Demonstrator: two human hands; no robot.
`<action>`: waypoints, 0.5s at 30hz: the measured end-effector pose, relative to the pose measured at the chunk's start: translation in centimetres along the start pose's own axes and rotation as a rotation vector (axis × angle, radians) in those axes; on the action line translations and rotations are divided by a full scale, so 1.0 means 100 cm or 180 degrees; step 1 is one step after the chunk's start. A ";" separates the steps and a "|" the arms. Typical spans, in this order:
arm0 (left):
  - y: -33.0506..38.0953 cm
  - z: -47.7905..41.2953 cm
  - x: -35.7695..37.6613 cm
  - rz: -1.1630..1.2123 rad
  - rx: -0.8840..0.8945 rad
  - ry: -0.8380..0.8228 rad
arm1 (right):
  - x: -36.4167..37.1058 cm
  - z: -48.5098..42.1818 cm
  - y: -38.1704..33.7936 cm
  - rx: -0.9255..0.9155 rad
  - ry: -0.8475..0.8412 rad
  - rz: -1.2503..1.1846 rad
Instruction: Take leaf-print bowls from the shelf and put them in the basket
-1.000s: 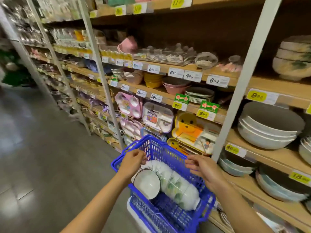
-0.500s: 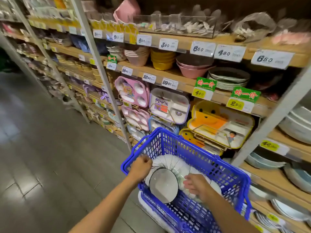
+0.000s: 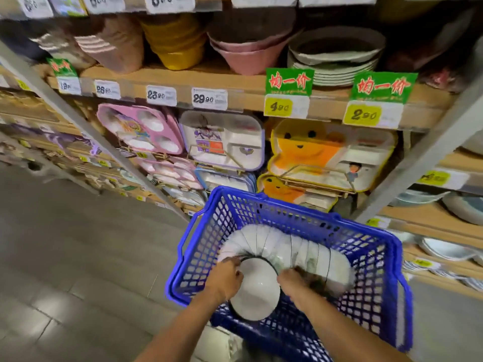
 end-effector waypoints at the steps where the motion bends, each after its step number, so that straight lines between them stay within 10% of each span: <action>1: -0.001 -0.005 0.005 -0.0148 0.0075 -0.0056 | 0.006 -0.005 0.004 0.0024 -0.0039 0.0065; 15: -0.012 -0.029 0.035 -0.1059 0.0741 -0.0192 | 0.041 -0.025 0.026 0.0165 0.0037 -0.0334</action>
Point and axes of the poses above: each hand's wrist, its own z-axis away from the middle knuckle, its own x-axis out of the palm, y = z × x, the point moved 10 cm from there along -z, towards the middle knuckle, and after that the axes turned 5 degrees about -y, right-handed, at the moved point
